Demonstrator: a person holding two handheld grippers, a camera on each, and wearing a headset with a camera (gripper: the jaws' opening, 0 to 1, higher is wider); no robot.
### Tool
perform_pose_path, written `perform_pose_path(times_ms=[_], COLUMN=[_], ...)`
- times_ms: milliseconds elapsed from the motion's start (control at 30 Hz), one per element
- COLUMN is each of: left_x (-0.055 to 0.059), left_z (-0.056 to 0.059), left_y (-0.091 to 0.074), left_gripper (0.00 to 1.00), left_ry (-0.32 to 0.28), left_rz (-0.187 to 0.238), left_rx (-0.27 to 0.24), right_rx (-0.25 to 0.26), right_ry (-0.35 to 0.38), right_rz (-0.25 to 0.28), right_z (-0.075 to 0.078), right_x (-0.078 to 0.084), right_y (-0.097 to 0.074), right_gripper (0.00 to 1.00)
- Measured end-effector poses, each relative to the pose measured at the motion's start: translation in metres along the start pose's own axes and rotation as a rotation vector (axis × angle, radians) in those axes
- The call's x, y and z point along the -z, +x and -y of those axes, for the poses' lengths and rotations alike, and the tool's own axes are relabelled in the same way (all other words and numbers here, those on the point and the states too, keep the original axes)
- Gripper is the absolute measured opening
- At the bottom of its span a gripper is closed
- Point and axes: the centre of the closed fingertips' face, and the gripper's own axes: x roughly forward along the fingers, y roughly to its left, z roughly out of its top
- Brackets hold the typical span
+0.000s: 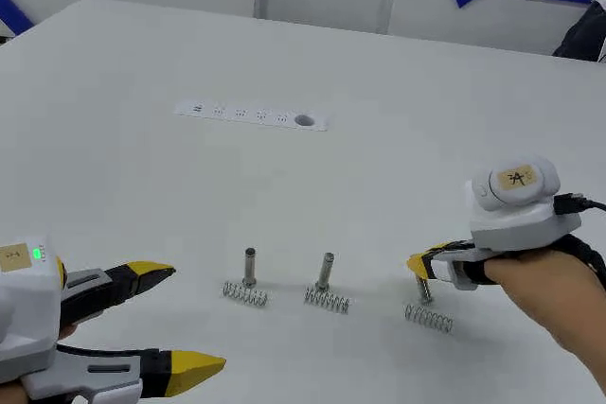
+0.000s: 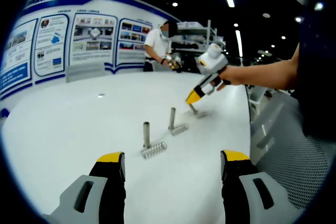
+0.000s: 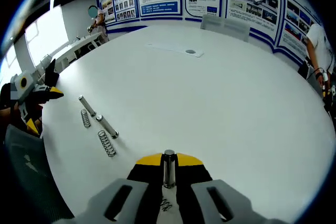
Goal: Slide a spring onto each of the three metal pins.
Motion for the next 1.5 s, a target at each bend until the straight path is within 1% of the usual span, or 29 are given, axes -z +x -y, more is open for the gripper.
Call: perform_pose_path(times_ms=[100,233,300,500,700,767,1000,1233,1500], left_x=[-0.002,-0.004,-0.005,-0.006,-0.007,-0.007,-0.007,-0.007,-0.007], left_z=[0.000,-0.001,0.000,0.003,0.004,0.004,0.005,0.004,0.007], left_y=[0.000,0.000,0.000,0.001,0.001,0.001,0.001,0.000,0.001], left_gripper=[0.76,0.76,0.75,0.75,0.75,0.75,0.76,0.76,0.76], left_ry=[0.006,0.013,0.016,0.022,0.024,0.024,0.027,0.027,0.026], left_rz=[0.000,0.001,0.002,-0.001,-0.001,-0.001,-0.003,-0.003,0.001], left_rx=[0.000,0.001,0.003,0.008,0.009,0.010,0.010,0.009,0.012], right_rx=[0.005,0.005,0.005,0.004,0.003,0.005,0.002,0.001,0.002], right_ry=[0.001,0.007,-0.003,0.004,-0.028,-0.039,-0.041,-0.054,-0.066], right_rz=[0.020,0.033,0.053,0.050,0.046,0.046,0.044,0.047,0.048], right_z=[-0.002,0.000,-0.002,-0.002,-0.005,-0.005,-0.004,-0.005,-0.006], right_x=[0.000,0.001,-0.001,0.004,0.008,0.008,0.007,0.007,0.009], right_y=[-0.006,-0.007,-0.011,-0.013,-0.016,-0.016,-0.016,-0.018,-0.022], right_gripper=[0.09,0.09,0.09,0.09,0.09,0.09,0.10,0.13,0.15])
